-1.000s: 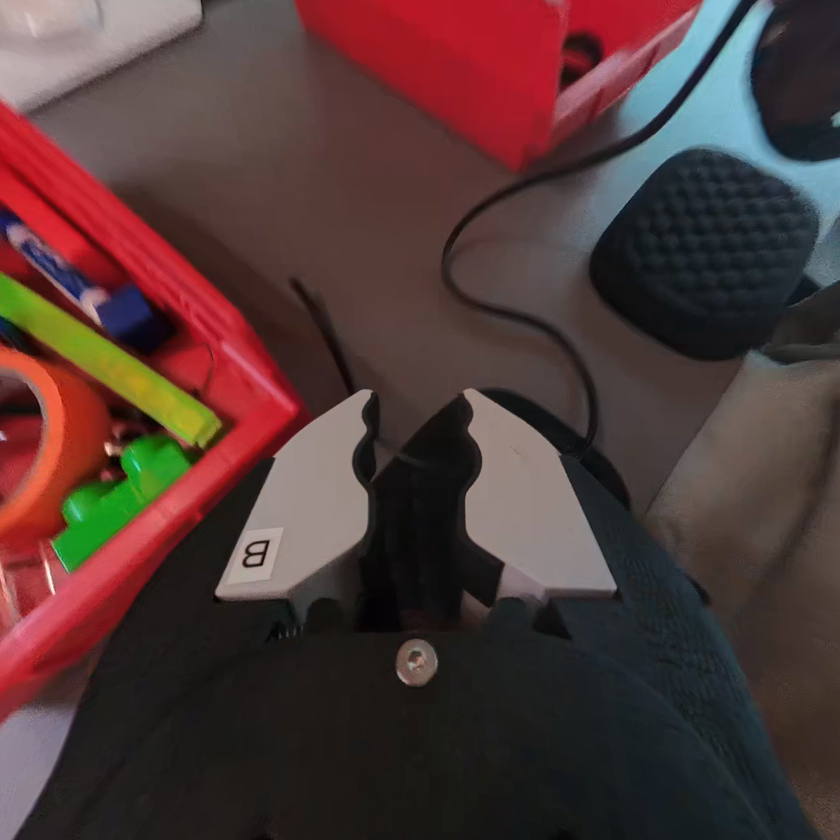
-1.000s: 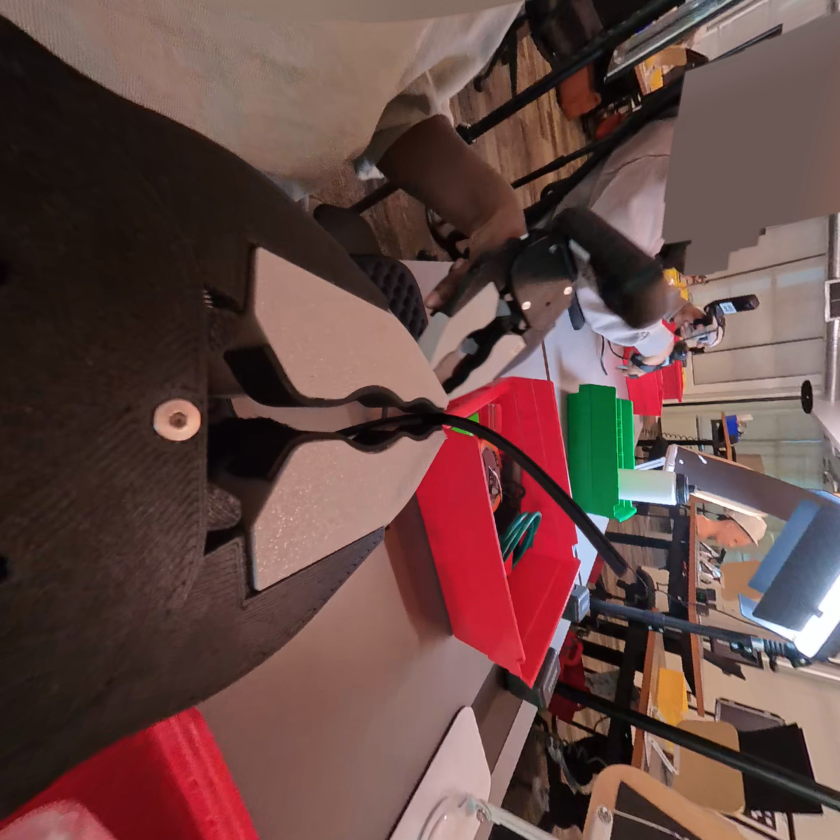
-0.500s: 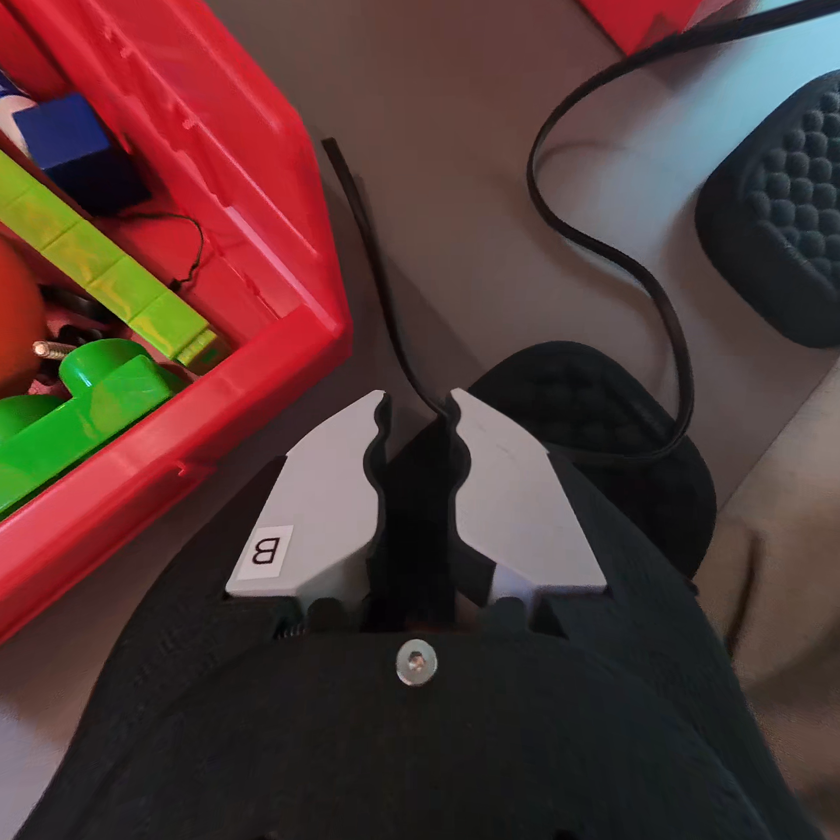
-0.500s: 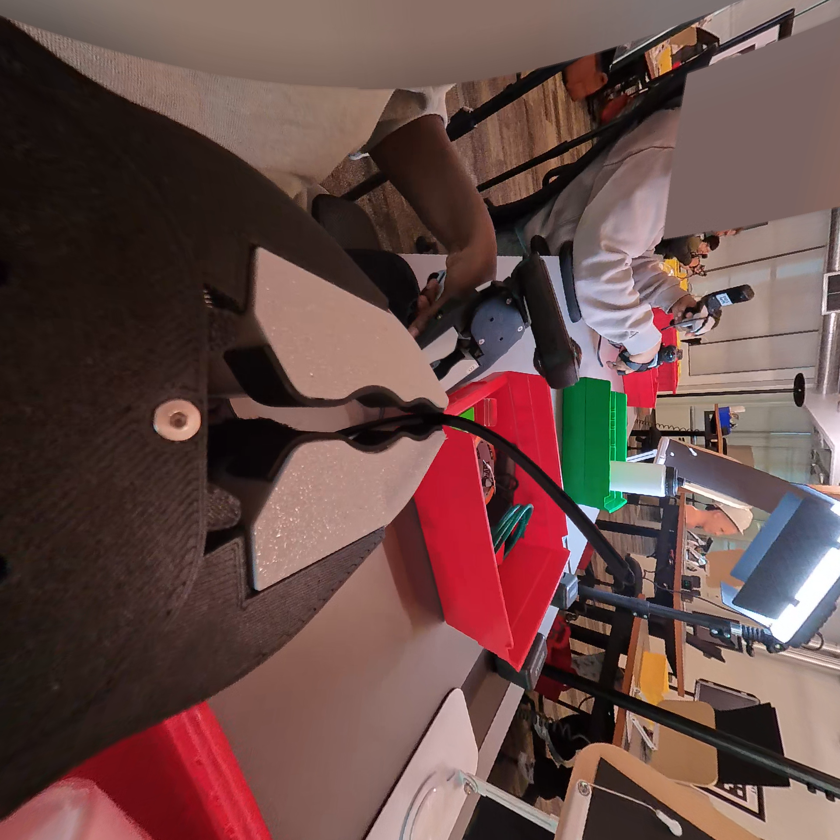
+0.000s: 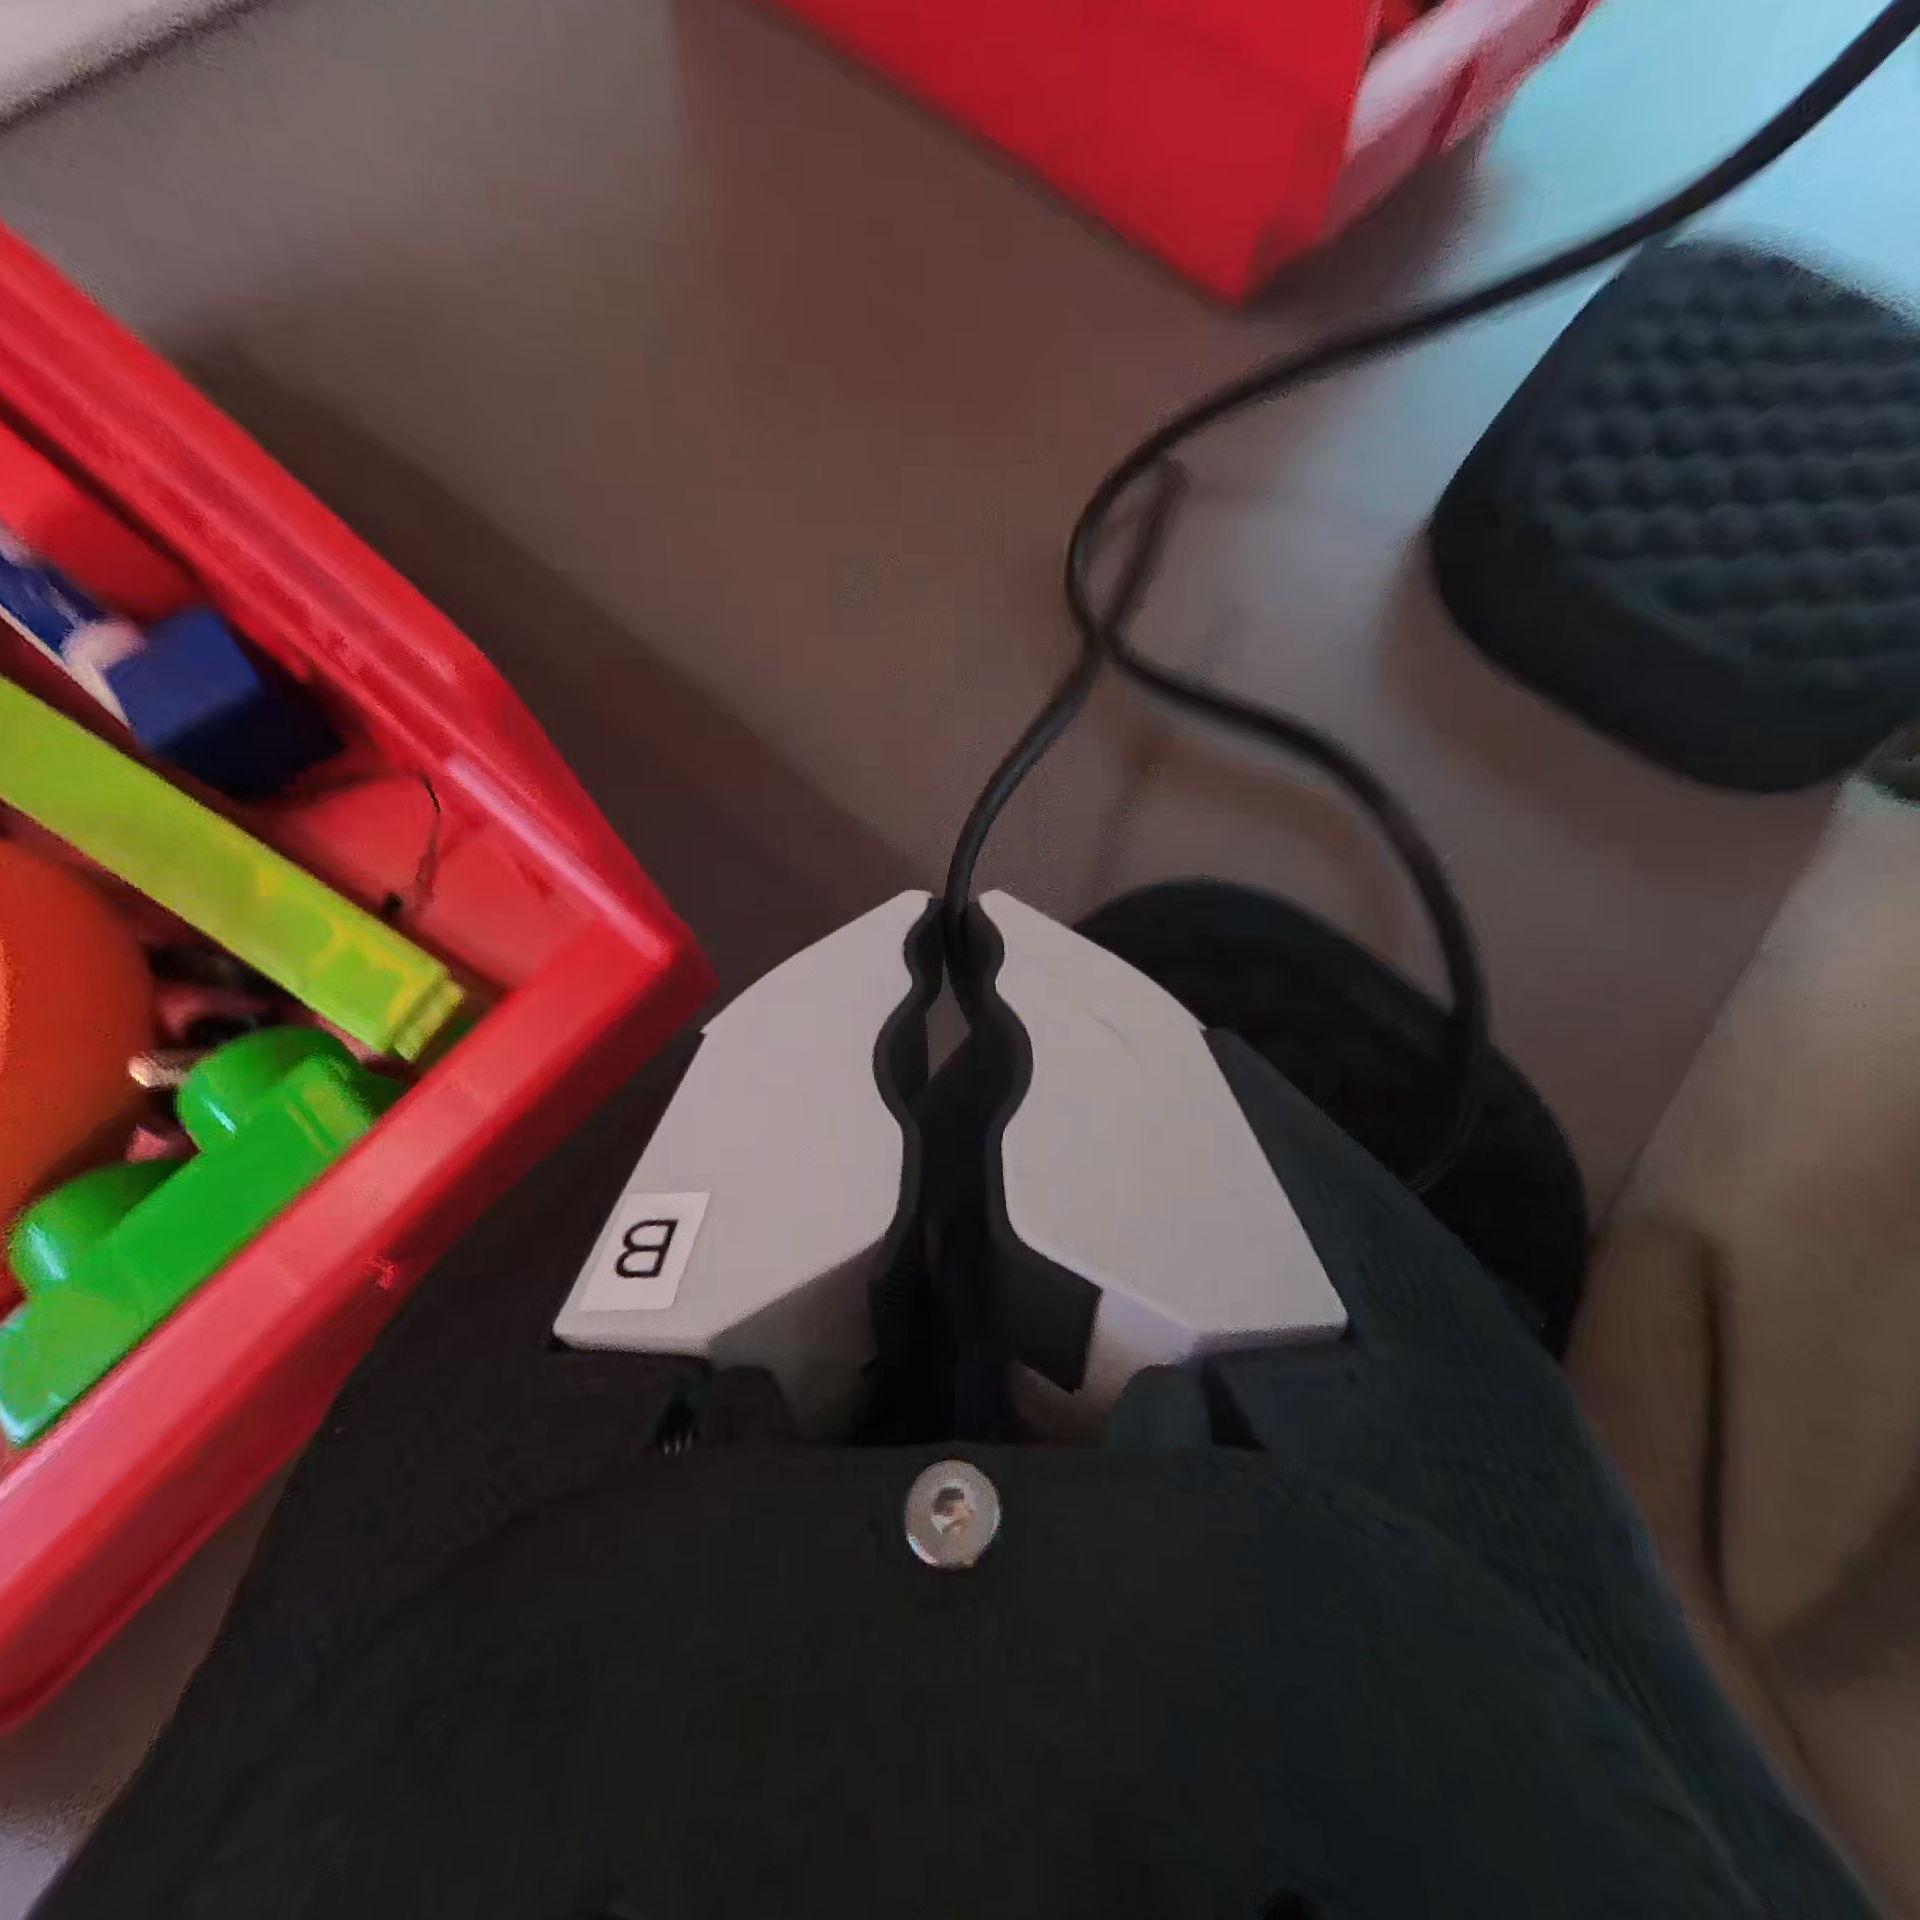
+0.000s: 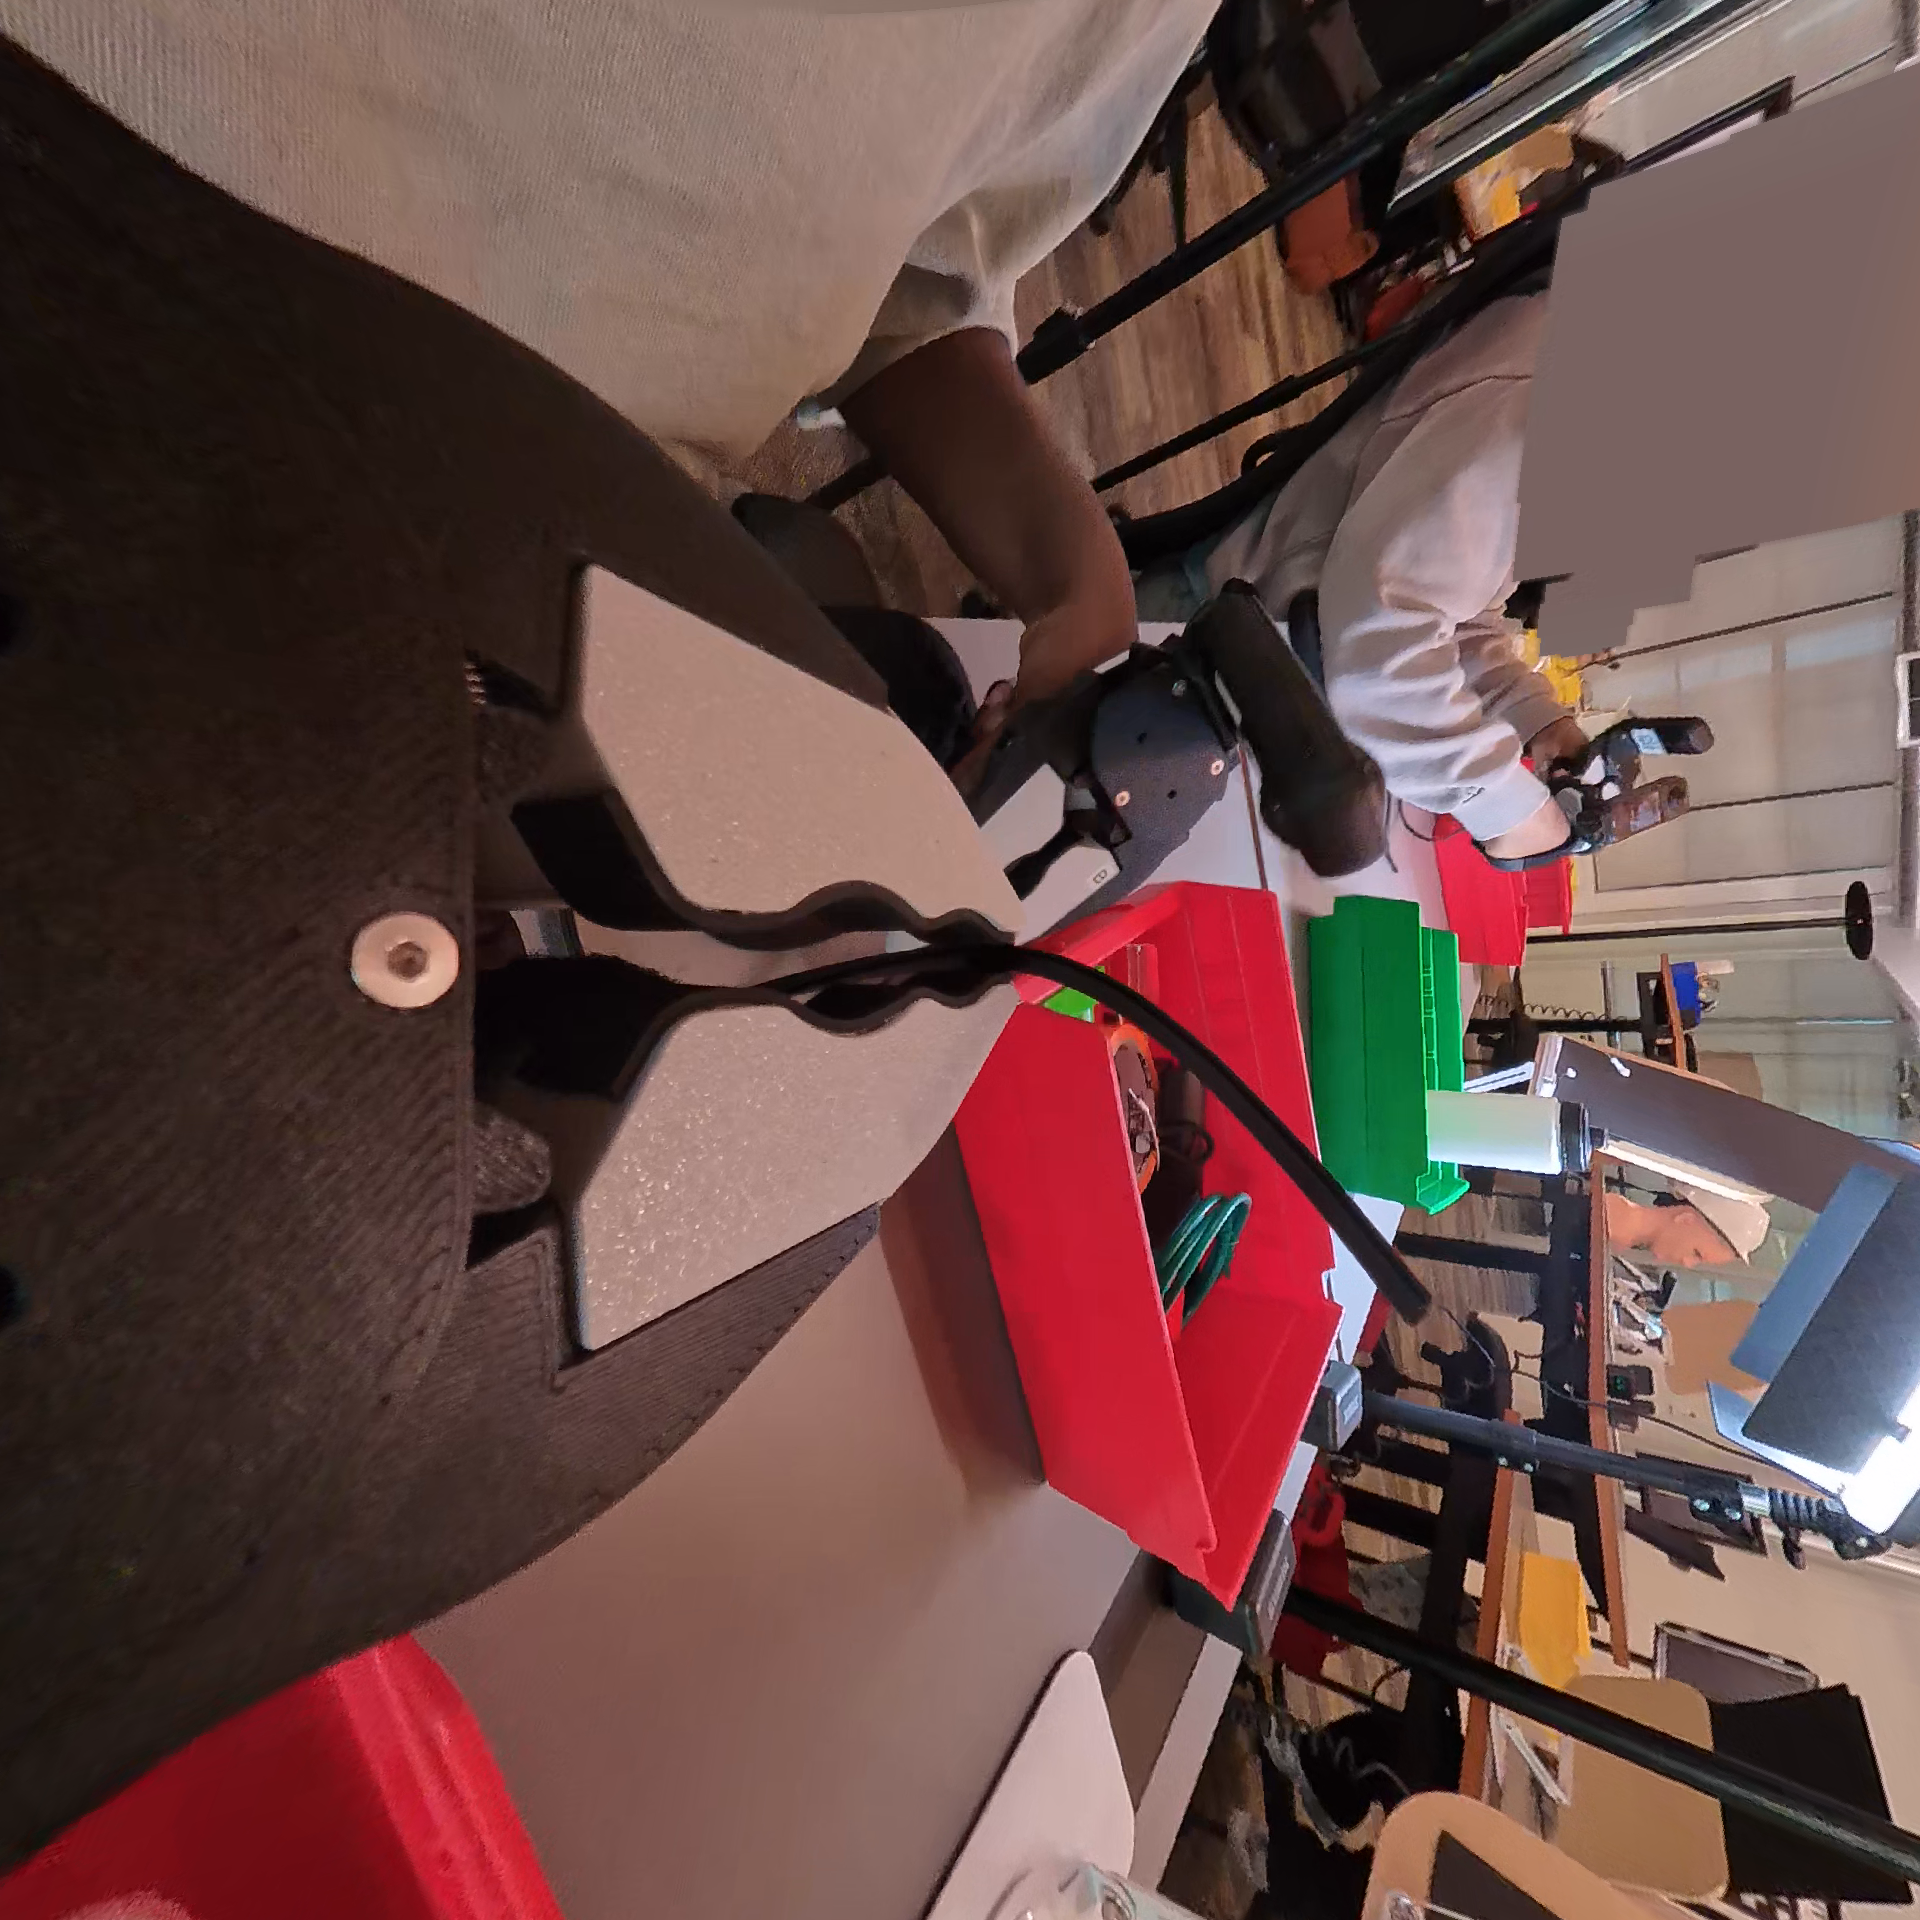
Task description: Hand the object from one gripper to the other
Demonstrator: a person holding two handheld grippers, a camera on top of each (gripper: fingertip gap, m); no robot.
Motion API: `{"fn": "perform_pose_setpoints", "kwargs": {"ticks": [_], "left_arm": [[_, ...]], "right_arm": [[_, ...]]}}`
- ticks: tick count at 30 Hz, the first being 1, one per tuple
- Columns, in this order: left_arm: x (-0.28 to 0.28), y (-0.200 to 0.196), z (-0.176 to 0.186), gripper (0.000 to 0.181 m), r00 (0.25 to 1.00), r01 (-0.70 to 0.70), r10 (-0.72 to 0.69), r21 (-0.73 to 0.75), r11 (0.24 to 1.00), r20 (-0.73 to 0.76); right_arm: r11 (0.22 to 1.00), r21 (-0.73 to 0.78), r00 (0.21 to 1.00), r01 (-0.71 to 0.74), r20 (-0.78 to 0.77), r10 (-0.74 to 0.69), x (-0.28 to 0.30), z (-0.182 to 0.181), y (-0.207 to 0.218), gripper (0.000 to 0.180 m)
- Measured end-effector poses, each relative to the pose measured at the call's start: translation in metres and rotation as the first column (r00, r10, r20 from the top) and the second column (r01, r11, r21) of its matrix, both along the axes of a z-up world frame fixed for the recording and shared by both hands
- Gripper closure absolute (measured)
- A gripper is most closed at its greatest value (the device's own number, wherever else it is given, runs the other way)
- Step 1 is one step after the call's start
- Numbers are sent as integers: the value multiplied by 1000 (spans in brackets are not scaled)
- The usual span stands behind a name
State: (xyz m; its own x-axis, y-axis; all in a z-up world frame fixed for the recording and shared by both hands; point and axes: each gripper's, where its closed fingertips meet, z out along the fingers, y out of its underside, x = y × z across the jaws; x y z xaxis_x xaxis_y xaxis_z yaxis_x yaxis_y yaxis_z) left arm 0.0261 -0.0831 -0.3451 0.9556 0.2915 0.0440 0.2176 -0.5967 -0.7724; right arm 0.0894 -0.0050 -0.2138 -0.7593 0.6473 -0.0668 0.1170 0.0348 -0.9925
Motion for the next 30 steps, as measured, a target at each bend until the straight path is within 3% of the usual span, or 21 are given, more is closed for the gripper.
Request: {"fn": "perform_pose_setpoints", "kwargs": {"ticks": [1, 5, 7, 10, 18, 30], "left_arm": [[0, 4, 14, 177, 1000, 2, -1, 67, 998, -28], [-6, 14, 76, 177, 994, -18, 57, 388, 921, -90], [-10, 14, 108, 177, 992, -51, 107, 565, 823, -66], [5, 17, 146, 177, 996, 28, 43, 749, 663, -75], [49, 51, 162, 176, 990, 131, -112, 811, 570, -81], [68, 66, 157, 177, 978, 182, -192, 796, 577, -85]], "right_arm": [[1000, -27, 1000, -10, 11, 10, 1, 1, 0, 176], [985, -165, 998, -53, 29, 58, 5, 10, 0, 176], [973, -222, 997, -66, 24, 73, 6, 15, 1, 176], [962, -266, 997, -62, 19, 69, 4, 18, -1, 176], [909, -408, 997, -79, -12, 81, -4, 26, -16, 176], [894, -436, 994, -106, -62, 88, -1, 32, -20, 175]]}}
